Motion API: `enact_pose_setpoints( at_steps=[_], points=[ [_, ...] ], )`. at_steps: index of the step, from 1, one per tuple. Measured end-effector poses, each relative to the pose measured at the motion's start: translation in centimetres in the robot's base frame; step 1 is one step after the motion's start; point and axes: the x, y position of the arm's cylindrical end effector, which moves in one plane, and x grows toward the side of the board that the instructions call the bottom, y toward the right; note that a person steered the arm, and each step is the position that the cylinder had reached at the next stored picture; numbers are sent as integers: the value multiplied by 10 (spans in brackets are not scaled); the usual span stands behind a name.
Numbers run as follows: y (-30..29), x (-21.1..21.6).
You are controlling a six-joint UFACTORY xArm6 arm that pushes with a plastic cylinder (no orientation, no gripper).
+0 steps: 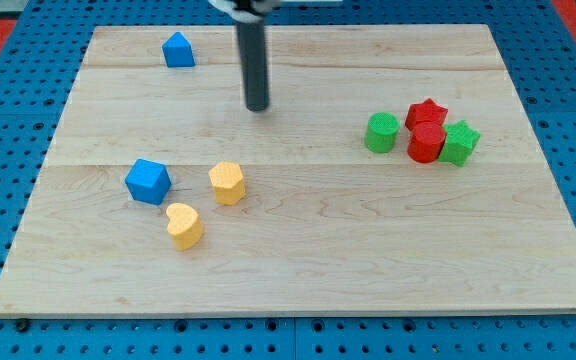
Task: Push the yellow hexagon into the blue triangle
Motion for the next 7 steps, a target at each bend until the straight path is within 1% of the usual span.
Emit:
enact_pose_setpoints(
  at_steps=[1, 2, 3, 4, 5, 6, 7],
  points=[
    [17, 54],
    [15, 107],
    [-51, 106],
    [-112, 92],
    [-106, 92],
    [-107, 103],
    [-123, 116]
  ],
)
